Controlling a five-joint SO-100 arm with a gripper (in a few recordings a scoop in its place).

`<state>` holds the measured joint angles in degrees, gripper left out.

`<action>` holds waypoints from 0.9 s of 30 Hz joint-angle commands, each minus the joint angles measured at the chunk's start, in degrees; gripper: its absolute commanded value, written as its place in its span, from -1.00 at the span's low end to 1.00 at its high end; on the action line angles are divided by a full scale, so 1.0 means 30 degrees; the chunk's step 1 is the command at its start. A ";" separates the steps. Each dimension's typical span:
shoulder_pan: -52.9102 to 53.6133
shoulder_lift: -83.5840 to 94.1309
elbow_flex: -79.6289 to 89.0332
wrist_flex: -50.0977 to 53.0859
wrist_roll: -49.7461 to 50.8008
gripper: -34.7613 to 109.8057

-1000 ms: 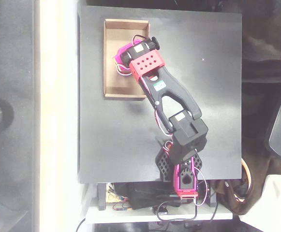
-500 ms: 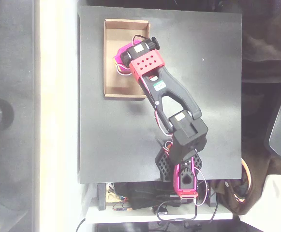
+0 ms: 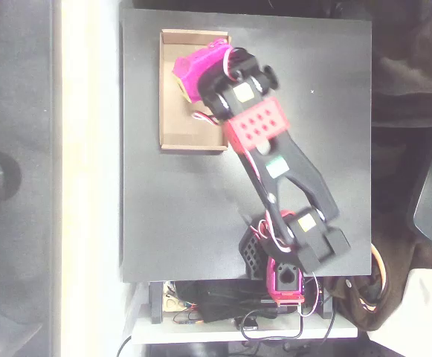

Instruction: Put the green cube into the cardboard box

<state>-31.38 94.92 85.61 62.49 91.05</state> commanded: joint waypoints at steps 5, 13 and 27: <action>0.1494 0.5830 -0.0381 0.0146 0.0146 -0.08; 0.5215 0.9199 -0.0146 0.0352 0.0146 -0.09; 0.9229 1.0078 -0.0088 0.0498 0.0381 -0.32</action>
<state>-4.22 121.99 85.69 62.84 91.32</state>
